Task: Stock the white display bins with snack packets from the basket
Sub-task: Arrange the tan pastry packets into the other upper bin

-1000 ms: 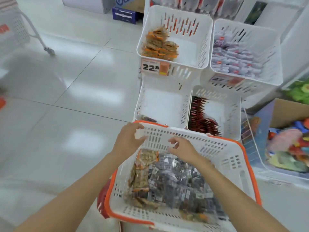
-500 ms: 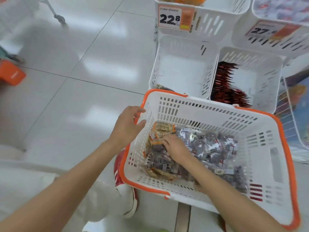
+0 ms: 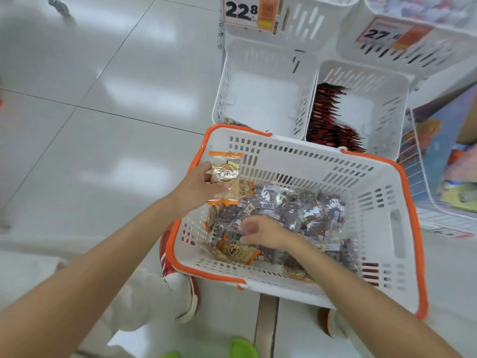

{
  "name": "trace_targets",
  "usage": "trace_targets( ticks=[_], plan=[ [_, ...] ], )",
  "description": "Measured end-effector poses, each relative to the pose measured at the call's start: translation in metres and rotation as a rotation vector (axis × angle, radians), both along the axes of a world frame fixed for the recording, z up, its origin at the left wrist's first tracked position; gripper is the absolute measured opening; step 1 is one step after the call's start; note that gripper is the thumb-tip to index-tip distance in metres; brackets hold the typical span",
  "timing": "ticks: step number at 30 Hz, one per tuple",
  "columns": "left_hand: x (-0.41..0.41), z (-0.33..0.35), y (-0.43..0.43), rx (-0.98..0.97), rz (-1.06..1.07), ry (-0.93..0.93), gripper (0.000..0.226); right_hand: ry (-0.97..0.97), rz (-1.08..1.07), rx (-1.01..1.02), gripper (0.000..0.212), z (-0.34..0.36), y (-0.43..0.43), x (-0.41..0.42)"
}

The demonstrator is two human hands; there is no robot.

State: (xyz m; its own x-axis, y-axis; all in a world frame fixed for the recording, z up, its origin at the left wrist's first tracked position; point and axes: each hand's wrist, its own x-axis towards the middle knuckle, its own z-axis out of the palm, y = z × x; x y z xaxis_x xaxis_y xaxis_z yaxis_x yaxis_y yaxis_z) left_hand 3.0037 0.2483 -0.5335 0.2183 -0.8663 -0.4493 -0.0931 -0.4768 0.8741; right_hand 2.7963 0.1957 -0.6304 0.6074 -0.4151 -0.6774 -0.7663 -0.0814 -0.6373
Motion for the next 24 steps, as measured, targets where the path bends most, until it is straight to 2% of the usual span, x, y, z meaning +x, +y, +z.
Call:
trace_targets(
  ticks=[3,4,5,6,8,10,12,14,18,20,22,24],
  plan=[
    [0.004,-0.004,0.003,0.009,0.028,0.060,0.042,0.151,0.295,-0.147,0.016,-0.037,0.023,0.013],
    [0.006,-0.005,0.005,0.014,0.031,0.062,0.041,0.178,0.342,-0.221,0.005,-0.043,0.023,0.016],
    [0.007,-0.006,0.007,0.014,0.036,0.064,0.040,0.182,0.333,-0.294,0.003,-0.044,0.020,0.017],
    [0.009,-0.006,0.008,0.002,0.046,0.071,0.038,0.154,0.245,-0.337,0.007,-0.038,0.014,0.018],
    [0.013,-0.004,0.007,-0.043,0.089,0.103,0.036,-0.023,-0.132,-0.325,0.008,-0.005,-0.004,0.020],
    [0.015,-0.002,0.004,-0.068,0.146,0.130,0.043,-0.235,-0.487,-0.255,0.009,0.046,-0.027,0.021],
    [0.011,0.000,-0.003,-0.089,0.128,0.152,0.057,-0.422,-0.644,-0.187,0.014,0.091,-0.046,0.020],
    [0.002,0.003,-0.010,-0.091,0.087,0.196,0.062,-0.511,-0.618,-0.143,0.019,0.117,-0.055,0.025],
    [-0.002,0.004,-0.013,-0.078,0.068,0.223,0.055,-0.463,-0.536,-0.159,0.028,0.109,-0.044,0.038],
    [0.005,0.004,-0.008,-0.057,0.085,0.221,0.051,-0.425,-0.532,-0.021,0.037,0.085,-0.034,0.038],
    [0.013,0.003,-0.003,-0.015,0.106,0.202,0.052,-0.309,-0.424,0.135,0.039,0.056,-0.022,0.041],
    [0.018,0.002,0.001,0.009,0.127,0.204,0.058,-0.102,-0.206,0.175,0.041,0.024,-0.005,0.048]
  ],
)
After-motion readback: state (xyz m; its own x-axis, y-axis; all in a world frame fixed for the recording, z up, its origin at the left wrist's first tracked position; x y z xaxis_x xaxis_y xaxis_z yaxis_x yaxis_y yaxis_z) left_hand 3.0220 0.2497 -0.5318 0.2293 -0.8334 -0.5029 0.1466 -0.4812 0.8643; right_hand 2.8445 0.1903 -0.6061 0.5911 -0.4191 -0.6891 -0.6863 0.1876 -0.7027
